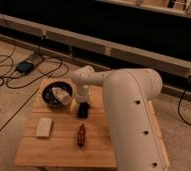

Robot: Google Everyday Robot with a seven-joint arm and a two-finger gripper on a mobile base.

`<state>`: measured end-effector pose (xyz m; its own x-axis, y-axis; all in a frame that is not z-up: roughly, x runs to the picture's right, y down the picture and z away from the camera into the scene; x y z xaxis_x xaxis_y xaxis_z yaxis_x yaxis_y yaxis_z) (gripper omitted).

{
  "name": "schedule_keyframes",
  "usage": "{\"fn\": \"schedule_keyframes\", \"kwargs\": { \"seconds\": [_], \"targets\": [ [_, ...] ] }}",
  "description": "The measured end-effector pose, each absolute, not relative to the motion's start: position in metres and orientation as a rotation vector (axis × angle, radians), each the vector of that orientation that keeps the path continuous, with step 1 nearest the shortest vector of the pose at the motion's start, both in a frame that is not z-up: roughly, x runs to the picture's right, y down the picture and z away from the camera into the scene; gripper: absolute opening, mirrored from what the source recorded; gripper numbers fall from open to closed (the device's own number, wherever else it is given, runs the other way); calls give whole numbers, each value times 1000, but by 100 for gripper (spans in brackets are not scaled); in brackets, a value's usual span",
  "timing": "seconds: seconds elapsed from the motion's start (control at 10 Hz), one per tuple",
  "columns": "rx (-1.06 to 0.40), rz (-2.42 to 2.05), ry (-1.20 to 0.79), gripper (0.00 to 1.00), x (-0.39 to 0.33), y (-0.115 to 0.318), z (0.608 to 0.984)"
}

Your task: Place the eraser on the white sponge

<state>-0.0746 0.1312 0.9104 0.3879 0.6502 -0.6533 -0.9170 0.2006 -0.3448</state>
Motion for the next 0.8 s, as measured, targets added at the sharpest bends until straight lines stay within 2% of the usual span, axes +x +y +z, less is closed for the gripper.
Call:
{"fn": "schedule_keyframes", "kwargs": {
  "seconds": [0.2,0.8],
  "targets": [
    [-784,1132,418,76,-74,134,912],
    [-765,1149,434,18,-68,124,904]
  ]
}}
